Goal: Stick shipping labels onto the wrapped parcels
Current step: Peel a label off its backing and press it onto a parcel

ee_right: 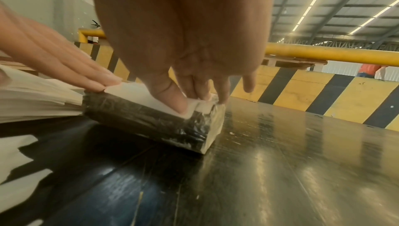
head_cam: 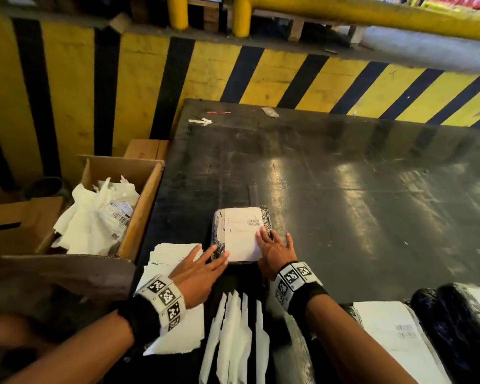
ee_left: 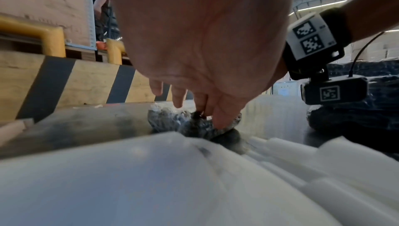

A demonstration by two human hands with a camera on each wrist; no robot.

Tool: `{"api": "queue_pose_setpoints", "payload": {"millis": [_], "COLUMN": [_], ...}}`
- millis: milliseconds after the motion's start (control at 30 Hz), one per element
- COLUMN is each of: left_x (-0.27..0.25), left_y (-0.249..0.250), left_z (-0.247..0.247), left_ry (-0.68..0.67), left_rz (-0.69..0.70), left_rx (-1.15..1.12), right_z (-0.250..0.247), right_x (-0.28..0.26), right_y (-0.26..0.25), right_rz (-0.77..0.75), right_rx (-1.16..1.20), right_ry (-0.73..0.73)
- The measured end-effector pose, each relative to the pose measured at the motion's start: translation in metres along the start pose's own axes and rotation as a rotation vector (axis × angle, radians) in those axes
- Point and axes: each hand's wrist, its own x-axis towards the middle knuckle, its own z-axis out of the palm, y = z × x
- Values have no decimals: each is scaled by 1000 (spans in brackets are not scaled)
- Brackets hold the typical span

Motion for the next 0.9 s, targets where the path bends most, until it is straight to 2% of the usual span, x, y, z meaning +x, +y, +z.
{"api": "queue_pose_setpoints", "payload": {"millis": [133,167,300,500,600,667,700,833,900], "left_x": [23,34,57,23,33,54,65,87,82], "left_y": [1,4,9,-22,-28,-23,-19,-9,-16], "left_z": [-22,-27,-25,-4,-20,-37,-41,-36,-30], "left_ry": [184,190,48,48,121,203,202,39,35], "left_rz": [43,43,-64,-81,-58,-46,-46,-126,-165], "left_rx": [-67,-79,-143,-275,-263,-211,-192,-156,-206], "right_z": [5,5,5,4,2,3,4,4,2], "right_x": [5,5,5,4,5,7,7,7,7], "right_y": [-7,-8,-5,-7,-7,-8,-8,-3,-1], "right_rz": [35,42,47,44,48,49,49,36,30], "right_rx": [-13,-21,-22,-11,3,12,18,43,47], "right_ry": [22,22,3,18,14,12,14,6,6]}}
